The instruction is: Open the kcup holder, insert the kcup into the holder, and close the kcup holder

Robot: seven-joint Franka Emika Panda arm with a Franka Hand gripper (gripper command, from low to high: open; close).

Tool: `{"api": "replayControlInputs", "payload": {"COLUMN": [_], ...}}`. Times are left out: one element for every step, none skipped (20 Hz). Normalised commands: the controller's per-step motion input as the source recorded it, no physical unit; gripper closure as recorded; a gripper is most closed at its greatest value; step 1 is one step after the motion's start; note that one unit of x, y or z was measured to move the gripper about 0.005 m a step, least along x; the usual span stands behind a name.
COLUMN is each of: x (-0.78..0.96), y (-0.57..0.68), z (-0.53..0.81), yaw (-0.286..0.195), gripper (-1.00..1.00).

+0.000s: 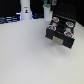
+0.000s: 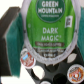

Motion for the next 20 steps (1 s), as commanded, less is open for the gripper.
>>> {"api": "replayControlInputs", "payload": {"x": [-0.02,0.0,-0.01,0.0,0.01,0.01,0.0,0.0,-0.02,0.0,-0.01,-0.01,0.0,0.01,0.0,0.01,0.0,0.0,0.01,0.0], "y": [0.64,0.65,0.64,0.65,0.65,0.65,0.64,0.64,0.63,0.63,0.62,0.62,0.62,0.61,0.6,0.58,0.56,0.53,0.52,0.49], "z": [0.22,0.22,0.19,0.16,0.14,0.09,0.07,0.07,0.04,0.03,0.02,0.01,0.01,0.01,0.0,-0.02,-0.04,-0.06,-0.06,-0.08], "yaw": [0.036,0.033,0.035,0.035,0.035,0.035,0.037,0.031,0.036,0.036,0.038,0.041,0.044,0.047,0.051,0.064,0.073,0.088,0.084,0.083], "gripper": [1.0,1.0,1.0,1.0,1.0,1.0,1.0,1.0,1.0,1.0,1.0,1.0,1.0,1.0,1.0,1.0,1.0,1.0,1.0,1.0]}}
